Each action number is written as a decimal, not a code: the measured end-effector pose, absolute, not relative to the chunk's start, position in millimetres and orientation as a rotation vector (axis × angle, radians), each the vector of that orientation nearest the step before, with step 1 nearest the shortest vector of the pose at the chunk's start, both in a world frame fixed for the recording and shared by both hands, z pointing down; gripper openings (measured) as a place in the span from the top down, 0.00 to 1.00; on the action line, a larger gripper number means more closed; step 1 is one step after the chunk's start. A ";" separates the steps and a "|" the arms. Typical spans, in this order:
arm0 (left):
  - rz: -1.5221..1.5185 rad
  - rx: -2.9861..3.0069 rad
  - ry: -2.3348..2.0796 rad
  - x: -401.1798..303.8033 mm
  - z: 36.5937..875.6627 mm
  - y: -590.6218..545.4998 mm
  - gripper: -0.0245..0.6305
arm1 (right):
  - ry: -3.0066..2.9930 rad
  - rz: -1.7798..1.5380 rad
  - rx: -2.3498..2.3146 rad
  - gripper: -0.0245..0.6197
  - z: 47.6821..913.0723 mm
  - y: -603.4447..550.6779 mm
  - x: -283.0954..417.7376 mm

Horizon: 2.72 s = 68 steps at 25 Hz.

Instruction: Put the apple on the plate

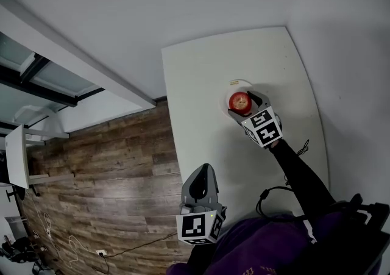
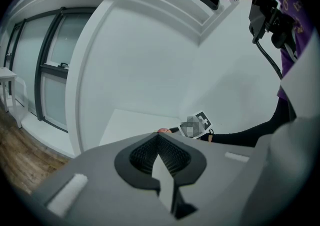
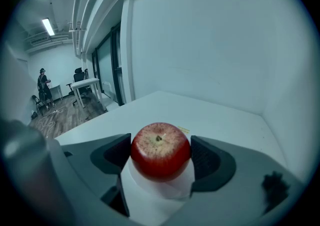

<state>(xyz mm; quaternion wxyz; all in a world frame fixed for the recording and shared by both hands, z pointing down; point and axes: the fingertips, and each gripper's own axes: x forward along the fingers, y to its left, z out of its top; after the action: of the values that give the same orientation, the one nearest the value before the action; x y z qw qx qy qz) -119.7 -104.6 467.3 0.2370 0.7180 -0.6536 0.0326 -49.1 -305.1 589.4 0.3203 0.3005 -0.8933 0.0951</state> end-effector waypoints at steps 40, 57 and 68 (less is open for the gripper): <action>0.043 2.009 -1.850 -113.8 446.8 -95.4 0.95 | -2.500 0.276 0.902 0.38 505.8 -241.5 -8.0; -0.039 2.092 -1.867 -90.0 413.7 -82.6 0.95 | -2.525 0.218 1.043 0.94 459.2 -197.3 25.3; -0.059 2.133 -1.867 -83.3 401.3 -74.0 0.95 | -2.588 0.158 1.118 0.95 420.9 -186.5 30.6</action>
<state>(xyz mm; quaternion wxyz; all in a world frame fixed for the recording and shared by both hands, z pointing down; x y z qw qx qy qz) -83.3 -74.0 401.3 0.1526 0.7436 -0.6506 -0.0206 30.6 -186.5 420.9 0.1585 0.3910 -0.9050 0.0551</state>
